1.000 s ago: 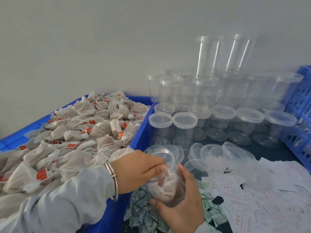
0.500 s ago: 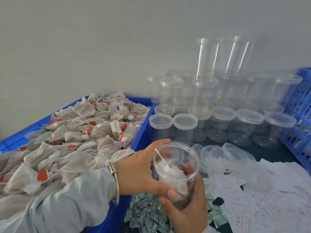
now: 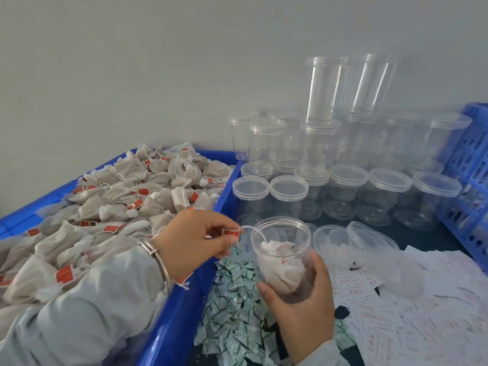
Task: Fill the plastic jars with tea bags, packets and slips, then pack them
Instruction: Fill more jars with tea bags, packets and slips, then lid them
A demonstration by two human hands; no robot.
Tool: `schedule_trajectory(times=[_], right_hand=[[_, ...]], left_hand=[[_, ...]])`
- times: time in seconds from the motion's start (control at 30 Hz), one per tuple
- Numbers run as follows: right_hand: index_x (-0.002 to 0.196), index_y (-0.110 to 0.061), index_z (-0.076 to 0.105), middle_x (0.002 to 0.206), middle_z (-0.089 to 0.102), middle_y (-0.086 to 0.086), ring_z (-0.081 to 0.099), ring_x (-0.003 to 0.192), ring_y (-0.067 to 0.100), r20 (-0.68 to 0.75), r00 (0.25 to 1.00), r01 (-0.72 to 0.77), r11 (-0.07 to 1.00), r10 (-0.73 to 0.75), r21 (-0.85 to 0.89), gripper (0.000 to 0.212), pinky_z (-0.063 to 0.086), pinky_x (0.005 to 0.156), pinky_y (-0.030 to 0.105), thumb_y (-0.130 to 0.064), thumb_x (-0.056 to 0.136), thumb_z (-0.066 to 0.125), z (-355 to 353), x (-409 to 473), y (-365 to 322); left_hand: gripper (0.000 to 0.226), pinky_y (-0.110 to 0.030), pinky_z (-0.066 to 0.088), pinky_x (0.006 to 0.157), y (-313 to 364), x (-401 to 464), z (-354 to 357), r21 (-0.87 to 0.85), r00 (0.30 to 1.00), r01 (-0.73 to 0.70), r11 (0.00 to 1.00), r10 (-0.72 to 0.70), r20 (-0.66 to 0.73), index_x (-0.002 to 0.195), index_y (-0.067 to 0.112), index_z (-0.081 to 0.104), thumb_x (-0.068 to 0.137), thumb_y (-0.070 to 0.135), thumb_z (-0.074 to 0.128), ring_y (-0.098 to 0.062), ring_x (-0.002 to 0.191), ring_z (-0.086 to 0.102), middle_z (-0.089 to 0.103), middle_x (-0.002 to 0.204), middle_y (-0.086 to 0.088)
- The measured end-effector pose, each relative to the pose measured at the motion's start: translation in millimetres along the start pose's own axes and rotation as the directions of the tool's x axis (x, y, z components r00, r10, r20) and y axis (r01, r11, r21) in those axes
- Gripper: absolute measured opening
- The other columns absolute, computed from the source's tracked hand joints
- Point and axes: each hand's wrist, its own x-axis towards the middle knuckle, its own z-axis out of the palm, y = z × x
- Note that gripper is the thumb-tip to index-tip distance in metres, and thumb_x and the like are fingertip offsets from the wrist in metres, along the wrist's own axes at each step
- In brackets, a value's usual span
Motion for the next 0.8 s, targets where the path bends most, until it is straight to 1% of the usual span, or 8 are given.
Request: schedule_trajectory(times=[0.07, 0.17, 0.23, 0.33, 0.47, 0.57, 0.7, 0.8], right_hand=[[0.115, -0.049, 0.041, 0.12, 0.042, -0.032, 0.047, 0.106, -0.024, 0.021, 1.0, -0.013, 0.999, 0.014, -0.034, 0.097, 0.042, 0.077, -0.002, -0.012, 0.044, 0.095, 1, 0, 2], [0.119, -0.047, 0.041, 0.125, 0.045, -0.028, 0.052, 0.117, -0.004, 0.123, 0.99, -0.068, 0.997, 0.07, -0.024, 0.097, 0.049, 0.092, 0.023, -0.03, 0.037, 0.091, 6, -6, -1], [0.12, -0.041, 0.041, 0.128, 0.047, -0.017, 0.054, 0.116, -0.003, 0.195, 0.979, -0.057, 0.998, 0.056, -0.005, 0.099, 0.051, 0.086, 0.017, -0.022, 0.038, 0.093, 7, -10, -8], [0.116, -0.03, 0.043, 0.122, 0.05, -0.009, 0.054, 0.1, -0.021, 0.23, 0.973, -0.015, 1.0, 0.015, -0.003, 0.092, 0.044, 0.071, -0.002, 0.012, 0.047, 0.088, 5, -11, -18], [0.131, -0.012, 0.042, 0.124, 0.059, 0.0, 0.062, 0.102, -0.006, 0.264, 0.964, -0.039, 0.995, 0.013, 0.094, 0.097, 0.048, 0.075, 0.006, 0.004, 0.047, 0.088, 2, -10, -27], [0.131, -0.012, 0.041, 0.121, 0.065, -0.005, 0.062, 0.108, 0.004, 0.334, 0.941, -0.009, 0.985, -0.049, 0.17, 0.089, 0.05, 0.082, 0.012, -0.007, 0.055, 0.086, 1, -2, -30], [0.124, -0.026, 0.052, 0.118, 0.066, -0.015, 0.059, 0.111, -0.001, 0.368, 0.928, 0.076, 0.997, -0.059, -0.032, 0.051, 0.047, 0.092, 0.015, -0.058, 0.084, 0.053, -16, 20, -27], [0.103, -0.042, 0.059, 0.098, 0.066, -0.017, 0.062, 0.091, 0.002, 0.319, 0.947, 0.089, 0.927, 0.034, -0.364, 0.013, 0.048, 0.079, 0.01, -0.035, 0.093, 0.056, -28, 33, -16]], left_hand=[[0.024, -0.01, 0.05, 0.066, 2, 1, -3, -0.037, 0.994, -0.013, 0.999, 0.009, -0.111, 0.085, 0.04, 0.063, 0.081, 0.017, 0.071, -0.002, 0.062, 0.065, 0.07, 0.07, 0.015], [0.014, -0.008, 0.047, 0.067, 7, -1, -1, -0.088, 0.983, -0.062, 0.994, 0.046, -0.181, 0.083, 0.038, 0.062, 0.077, 0.029, 0.071, 0.003, 0.065, 0.063, 0.07, 0.073, 0.017], [0.011, -0.003, 0.043, 0.074, 10, -2, 2, -0.082, 0.991, -0.087, 0.993, 0.078, -0.109, 0.086, 0.042, 0.061, 0.076, 0.045, 0.061, 0.01, 0.076, 0.063, 0.07, 0.08, 0.023], [0.053, -0.003, 0.039, 0.09, 7, -3, 8, -0.046, 0.99, -0.078, 0.996, 0.083, 0.117, 0.11, 0.054, 0.043, 0.062, 0.072, 0.057, 0.022, 0.105, 0.047, 0.058, 0.113, 0.031], [0.112, -0.015, 0.036, 0.103, 0, -4, 19, -0.176, 0.935, 0.003, 0.984, 0.06, 0.349, 0.132, 0.055, 0.013, 0.039, 0.081, 0.07, 0.008, 0.125, 0.043, 0.043, 0.139, 0.02], [0.128, -0.002, 0.035, 0.094, -3, -3, 26, -0.092, 0.974, -0.003, 0.996, 0.024, 0.227, 0.14, 0.048, 0.005, 0.035, 0.077, 0.073, 0.017, 0.114, 0.047, 0.052, 0.125, 0.029], [0.095, -0.008, 0.042, 0.088, -4, -1, 28, -0.123, 0.996, -0.057, 0.991, 0.047, -0.08, 0.123, 0.048, 0.037, 0.038, 0.069, 0.074, 0.012, 0.105, 0.055, 0.059, 0.111, 0.024], [0.084, -0.002, 0.042, 0.075, -5, 3, 20, -0.15, 0.968, -0.027, 0.988, -0.012, -0.251, 0.112, 0.052, 0.043, 0.036, 0.072, 0.074, 0.013, 0.101, 0.054, 0.059, 0.108, 0.021]])
